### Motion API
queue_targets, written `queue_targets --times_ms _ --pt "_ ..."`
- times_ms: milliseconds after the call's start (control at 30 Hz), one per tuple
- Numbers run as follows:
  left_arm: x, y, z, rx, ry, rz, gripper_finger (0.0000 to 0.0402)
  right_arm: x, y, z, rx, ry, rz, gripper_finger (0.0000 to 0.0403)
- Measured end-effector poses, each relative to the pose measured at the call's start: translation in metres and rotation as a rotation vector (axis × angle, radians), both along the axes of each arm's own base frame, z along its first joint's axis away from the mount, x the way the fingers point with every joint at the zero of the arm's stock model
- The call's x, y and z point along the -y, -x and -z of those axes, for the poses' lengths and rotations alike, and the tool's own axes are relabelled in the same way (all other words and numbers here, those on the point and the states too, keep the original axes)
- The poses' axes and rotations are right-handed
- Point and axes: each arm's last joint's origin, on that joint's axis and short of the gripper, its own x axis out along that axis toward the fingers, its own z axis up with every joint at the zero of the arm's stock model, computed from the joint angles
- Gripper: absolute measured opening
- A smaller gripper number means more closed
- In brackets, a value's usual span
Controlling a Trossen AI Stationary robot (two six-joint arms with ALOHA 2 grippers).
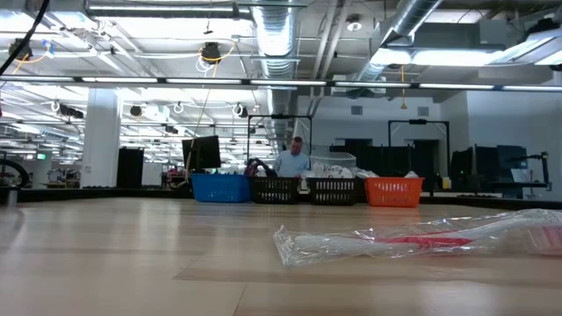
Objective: Pick & Place Travel size toiletries
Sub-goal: Put the silver nail cutter into the blue bin
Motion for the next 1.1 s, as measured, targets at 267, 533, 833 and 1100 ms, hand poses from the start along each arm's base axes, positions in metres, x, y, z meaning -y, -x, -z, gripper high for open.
queue_targets --times_ms 267,533,833,1100 --pt "0.000 0.000 -0.001 0.009 0.002 -0.001 0.0135 0.003 -0.011 0.010 -0.016 0.004 0.024 0.0047" --pt "-0.001 0.000 -0.002 0.012 0.006 -0.001 0.0080 0.006 -0.016 0.014 -0.022 0.019 0.042 0.0047" --pt "0.000 0.000 0.000 -0.006 -0.002 0.001 0.0104 0.003 -0.014 0.012 -0.007 0.026 0.033 0.0047" --pt "0.000 0.000 0.000 -0.005 0.024 0.004 0.0220 0.003 -0.014 0.012 -0.008 0.027 0.031 0.0047"
